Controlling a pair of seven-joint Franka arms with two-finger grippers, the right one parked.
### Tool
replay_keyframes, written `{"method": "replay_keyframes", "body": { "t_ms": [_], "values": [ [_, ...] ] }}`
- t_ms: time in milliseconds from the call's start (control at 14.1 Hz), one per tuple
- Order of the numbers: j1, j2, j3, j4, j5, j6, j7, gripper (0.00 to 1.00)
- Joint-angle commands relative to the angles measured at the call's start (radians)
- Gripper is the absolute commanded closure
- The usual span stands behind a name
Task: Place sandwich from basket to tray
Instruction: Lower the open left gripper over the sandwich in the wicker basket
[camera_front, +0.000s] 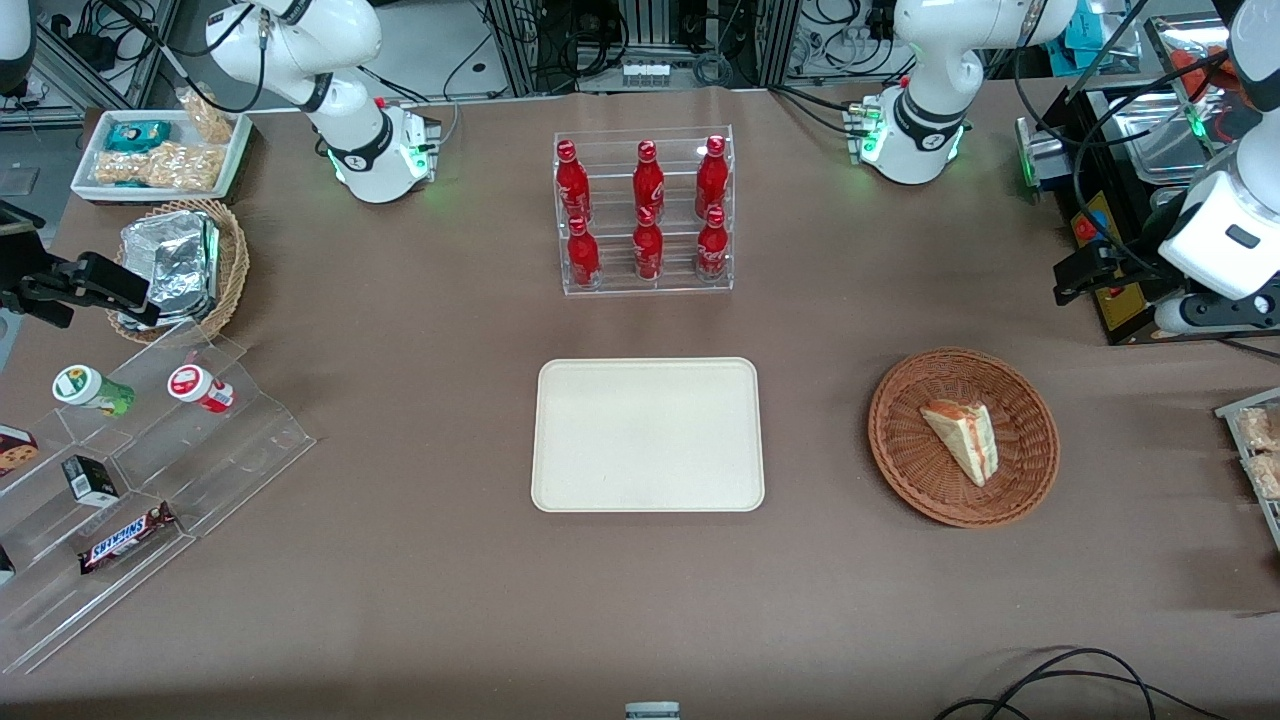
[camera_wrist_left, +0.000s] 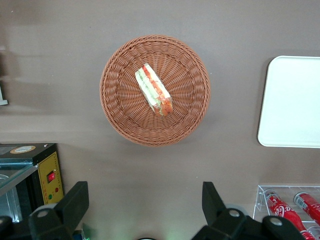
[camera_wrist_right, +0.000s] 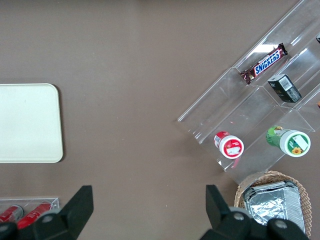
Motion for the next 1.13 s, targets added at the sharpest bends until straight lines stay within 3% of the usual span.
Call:
{"method": "replay_keyframes", "body": {
  "t_ms": [0, 636, 848, 1061],
  "values": [
    [0.007, 0.002, -0.001, 0.016, -0.006, -0.022, 0.007, 0.0],
    [0.006, 0.049, -0.001, -0.01, -0.006, -0.049, -0.004, 0.0],
    [0.006, 0.109, -0.001, -0.085, -0.003, 0.029, -0.004, 0.0],
    [0.006, 0.123, 0.001, -0.234, 0.006, 0.216, -0.006, 0.0]
  ]
}}
